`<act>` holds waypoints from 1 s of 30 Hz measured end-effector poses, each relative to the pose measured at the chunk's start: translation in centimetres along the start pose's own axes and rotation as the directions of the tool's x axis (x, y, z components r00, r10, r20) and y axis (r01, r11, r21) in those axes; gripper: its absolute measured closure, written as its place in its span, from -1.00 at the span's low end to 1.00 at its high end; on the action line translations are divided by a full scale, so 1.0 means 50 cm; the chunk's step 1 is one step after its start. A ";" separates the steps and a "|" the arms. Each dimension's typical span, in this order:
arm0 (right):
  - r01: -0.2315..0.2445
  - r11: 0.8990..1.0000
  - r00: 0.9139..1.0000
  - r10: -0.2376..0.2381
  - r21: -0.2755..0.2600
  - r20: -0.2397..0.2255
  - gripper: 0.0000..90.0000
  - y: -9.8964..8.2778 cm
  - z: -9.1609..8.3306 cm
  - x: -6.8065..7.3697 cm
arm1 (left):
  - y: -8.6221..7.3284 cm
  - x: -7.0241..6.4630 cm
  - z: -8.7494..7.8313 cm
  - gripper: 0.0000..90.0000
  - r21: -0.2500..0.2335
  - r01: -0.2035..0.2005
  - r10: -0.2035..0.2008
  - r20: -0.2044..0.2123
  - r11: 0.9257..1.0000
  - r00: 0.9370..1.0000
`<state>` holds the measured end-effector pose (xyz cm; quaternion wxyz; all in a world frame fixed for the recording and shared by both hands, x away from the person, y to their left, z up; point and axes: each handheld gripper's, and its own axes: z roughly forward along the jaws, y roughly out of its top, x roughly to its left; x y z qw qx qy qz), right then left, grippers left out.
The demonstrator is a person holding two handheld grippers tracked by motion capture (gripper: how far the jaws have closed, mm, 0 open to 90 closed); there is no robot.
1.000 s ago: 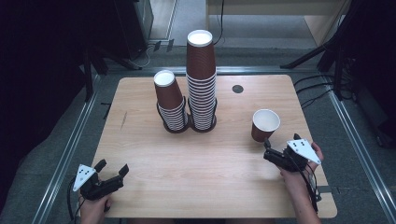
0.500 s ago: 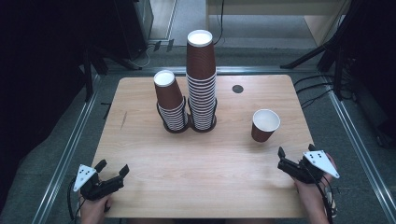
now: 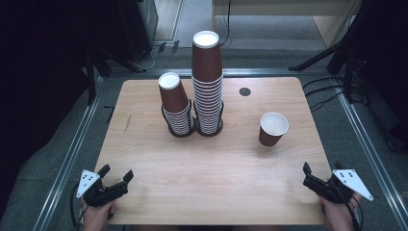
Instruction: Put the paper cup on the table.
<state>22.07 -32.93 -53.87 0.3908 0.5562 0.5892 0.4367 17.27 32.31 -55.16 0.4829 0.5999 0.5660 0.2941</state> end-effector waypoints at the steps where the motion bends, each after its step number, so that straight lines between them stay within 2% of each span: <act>1: -0.003 1.000 1.000 0.003 0.003 0.004 -1.00 -0.003 -0.004 -0.004 | 0.000 0.000 0.000 -0.93 -0.001 0.001 -0.001 0.000 1.000 1.000; 8: -0.008 1.000 1.000 0.008 0.004 -0.002 -1.00 -0.019 -0.028 -0.026 | 0.000 -0.001 0.000 -0.93 -0.001 -0.001 0.001 -0.002 1.000 1.000; 16: -0.029 0.999 1.000 0.028 -0.015 -0.011 -1.00 -0.029 -0.043 -0.032 | 0.001 -0.002 0.003 -0.93 -0.003 -0.008 0.008 -0.006 1.000 1.000; 19: -0.010 1.000 1.000 0.010 -0.014 0.000 -1.00 -0.032 -0.039 -0.026 | 0.002 -0.002 0.005 -0.93 -0.005 -0.010 0.010 -0.008 1.000 1.000; 23: 0.045 0.999 0.999 -0.045 -0.005 0.017 -1.00 -0.035 -0.036 -0.013 | 0.002 -0.002 0.006 -0.93 -0.005 -0.006 0.006 -0.013 1.000 1.000; 30: 0.026 1.000 1.000 -0.026 -0.002 -0.005 -1.00 -0.035 -0.036 -0.019 | 0.002 -0.004 0.010 -0.93 0.012 -0.017 0.018 -0.017 1.000 1.000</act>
